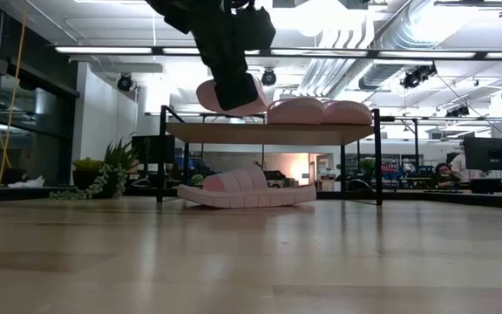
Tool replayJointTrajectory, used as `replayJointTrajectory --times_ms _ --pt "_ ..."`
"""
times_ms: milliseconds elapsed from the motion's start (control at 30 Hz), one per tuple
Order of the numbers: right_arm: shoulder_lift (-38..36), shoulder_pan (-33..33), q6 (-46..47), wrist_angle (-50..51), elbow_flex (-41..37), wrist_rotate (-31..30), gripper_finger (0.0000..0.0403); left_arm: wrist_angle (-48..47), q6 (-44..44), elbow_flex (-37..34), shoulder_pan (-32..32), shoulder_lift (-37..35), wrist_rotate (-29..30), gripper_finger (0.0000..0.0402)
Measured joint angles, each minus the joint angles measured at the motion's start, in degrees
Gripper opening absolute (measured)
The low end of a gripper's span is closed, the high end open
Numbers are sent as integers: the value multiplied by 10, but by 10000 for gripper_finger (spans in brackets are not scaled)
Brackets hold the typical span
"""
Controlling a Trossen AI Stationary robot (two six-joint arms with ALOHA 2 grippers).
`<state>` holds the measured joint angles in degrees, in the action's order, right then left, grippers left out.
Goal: Pick and place slides into the shelf
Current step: Put the pink slide on the shelf
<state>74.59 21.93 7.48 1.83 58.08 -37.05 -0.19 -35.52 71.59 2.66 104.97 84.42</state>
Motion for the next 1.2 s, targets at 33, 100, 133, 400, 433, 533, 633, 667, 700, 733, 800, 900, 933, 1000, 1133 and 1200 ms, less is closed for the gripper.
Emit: replayJointTrajectory --times_ms 33,100,133,400,433,533,633,667,700,733,800,900,933,1000,1133,1200 --pt "0 0 0 -2 0 0 119 0 0 0 0 0 0 5" --pt "0 0 -4 -4 0 0 119 0 0 0 0 0 0 5" --pt "0 0 -4 -5 0 0 119 0 0 0 0 0 -1 5" --pt "0 0 -4 -8 0 0 119 0 -2 0 7 0 -10 5" --pt "0 0 -4 -8 0 0 119 0 -2 0 8 0 -10 5" --pt "0 0 -4 -9 0 0 119 -1 -2 0 16 0 -11 5" --pt "0 0 -4 -9 0 0 119 -3 -2 0 17 0 -10 5" --pt "0 0 -4 -9 0 0 119 -2 -2 0 17 0 -11 5" --pt "0 0 -4 -9 0 0 119 -1 -2 0 16 0 -11 5" --pt "0 0 -4 -9 0 0 119 -1 -2 0 16 0 -11 5" --pt "0 0 -4 -9 0 0 119 -2 -2 0 16 0 -13 5" --pt "0 0 -4 -9 0 0 119 0 -5 0 15 9 -16 5" --pt "0 0 -4 -9 0 0 119 -1 -7 -1 15 11 -16 5" --pt "0 0 -4 -12 0 0 119 4 -9 4 15 24 -14 5" --pt "0 0 -5 -12 0 0 119 1 -20 19 15 43 -13 5" --pt "0 0 -4 -13 0 0 119 0 -20 28 15 49 -11 5"
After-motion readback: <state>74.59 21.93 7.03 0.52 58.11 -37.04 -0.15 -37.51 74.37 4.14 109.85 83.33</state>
